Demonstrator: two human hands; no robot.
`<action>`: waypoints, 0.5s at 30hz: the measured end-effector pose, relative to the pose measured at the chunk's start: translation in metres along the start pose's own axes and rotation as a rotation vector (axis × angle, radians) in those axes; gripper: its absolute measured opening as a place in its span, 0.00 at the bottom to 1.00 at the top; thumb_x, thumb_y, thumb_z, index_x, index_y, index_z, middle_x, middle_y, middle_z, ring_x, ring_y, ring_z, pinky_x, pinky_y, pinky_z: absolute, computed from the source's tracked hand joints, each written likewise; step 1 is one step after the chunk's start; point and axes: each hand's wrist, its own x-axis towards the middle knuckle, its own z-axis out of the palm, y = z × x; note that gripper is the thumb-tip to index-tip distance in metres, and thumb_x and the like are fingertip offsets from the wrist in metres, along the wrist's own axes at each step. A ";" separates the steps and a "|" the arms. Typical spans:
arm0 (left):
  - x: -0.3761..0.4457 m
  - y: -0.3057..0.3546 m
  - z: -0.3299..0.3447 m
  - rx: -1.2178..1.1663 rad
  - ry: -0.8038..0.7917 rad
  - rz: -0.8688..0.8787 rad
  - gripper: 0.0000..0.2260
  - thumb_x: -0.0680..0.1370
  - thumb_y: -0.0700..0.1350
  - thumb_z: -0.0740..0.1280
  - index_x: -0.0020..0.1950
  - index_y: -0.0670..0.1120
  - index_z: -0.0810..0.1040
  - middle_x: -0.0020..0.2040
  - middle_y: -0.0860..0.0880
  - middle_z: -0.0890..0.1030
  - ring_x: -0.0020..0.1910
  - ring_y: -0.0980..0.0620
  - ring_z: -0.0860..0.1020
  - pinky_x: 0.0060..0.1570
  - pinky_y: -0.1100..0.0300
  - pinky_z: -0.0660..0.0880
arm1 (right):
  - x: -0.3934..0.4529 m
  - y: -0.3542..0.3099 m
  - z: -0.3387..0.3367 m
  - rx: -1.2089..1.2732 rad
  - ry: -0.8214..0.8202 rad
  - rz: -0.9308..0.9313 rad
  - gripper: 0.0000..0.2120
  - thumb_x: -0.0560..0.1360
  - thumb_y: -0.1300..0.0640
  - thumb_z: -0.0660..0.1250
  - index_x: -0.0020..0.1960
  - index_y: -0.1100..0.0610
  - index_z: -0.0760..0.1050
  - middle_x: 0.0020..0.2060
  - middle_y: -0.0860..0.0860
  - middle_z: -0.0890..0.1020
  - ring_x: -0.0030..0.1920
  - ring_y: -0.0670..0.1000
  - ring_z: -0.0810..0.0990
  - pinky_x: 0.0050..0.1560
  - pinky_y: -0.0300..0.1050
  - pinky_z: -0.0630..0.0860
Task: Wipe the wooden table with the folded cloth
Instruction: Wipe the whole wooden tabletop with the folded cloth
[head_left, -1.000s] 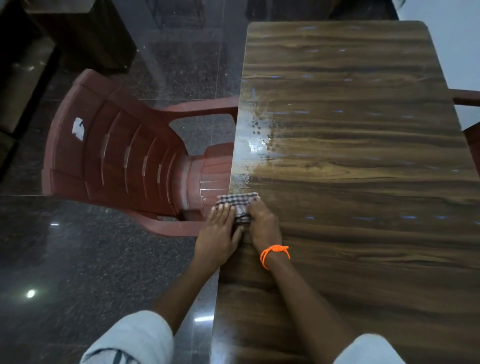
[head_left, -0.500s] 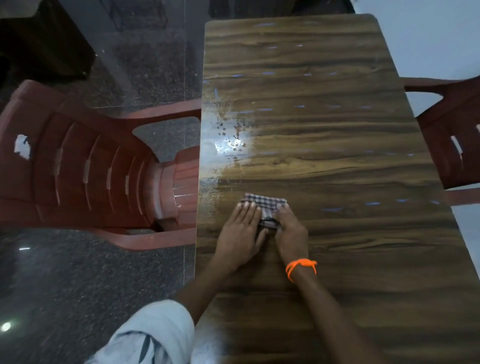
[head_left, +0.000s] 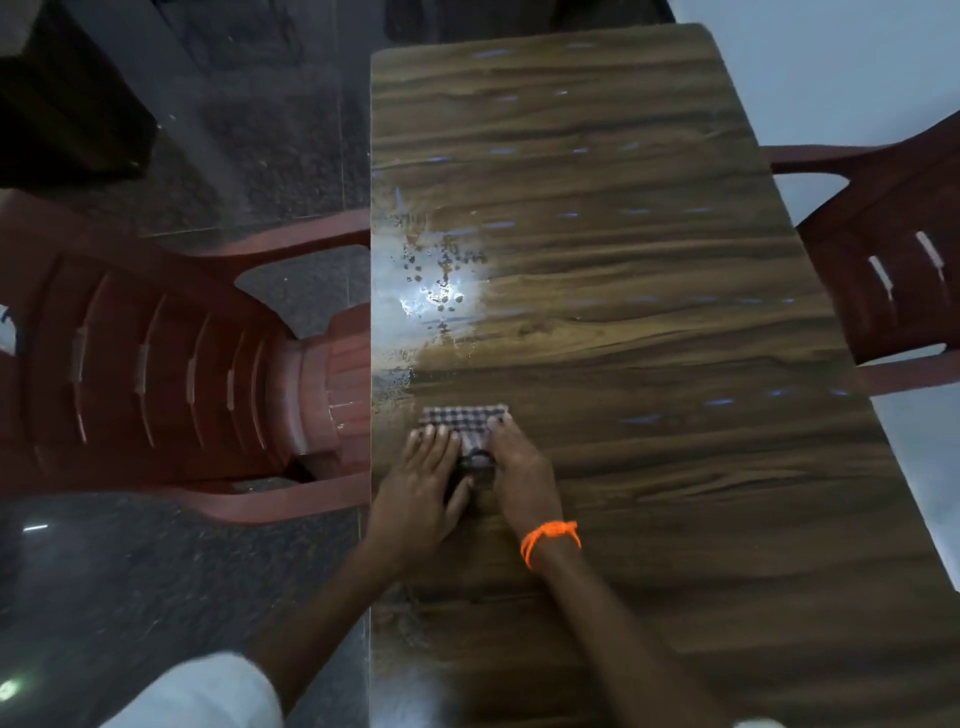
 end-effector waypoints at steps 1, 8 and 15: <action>-0.008 0.007 0.005 -0.008 0.020 0.036 0.27 0.83 0.56 0.59 0.76 0.39 0.70 0.75 0.40 0.71 0.78 0.44 0.65 0.79 0.46 0.58 | -0.014 0.004 -0.004 0.009 0.021 0.011 0.23 0.66 0.79 0.67 0.59 0.67 0.78 0.59 0.60 0.80 0.64 0.58 0.75 0.65 0.48 0.72; 0.032 0.073 0.027 0.012 -0.007 0.172 0.27 0.82 0.56 0.60 0.74 0.40 0.73 0.73 0.40 0.74 0.76 0.44 0.69 0.78 0.46 0.60 | -0.045 0.051 -0.049 -0.051 0.168 0.201 0.24 0.64 0.80 0.67 0.58 0.67 0.79 0.58 0.60 0.80 0.62 0.59 0.76 0.67 0.41 0.67; 0.114 0.069 0.019 0.059 -0.023 0.156 0.27 0.85 0.55 0.54 0.80 0.42 0.65 0.79 0.42 0.66 0.80 0.45 0.60 0.81 0.47 0.49 | 0.032 0.068 -0.060 -0.026 0.195 0.277 0.18 0.68 0.77 0.64 0.56 0.68 0.80 0.57 0.63 0.80 0.63 0.62 0.75 0.67 0.54 0.70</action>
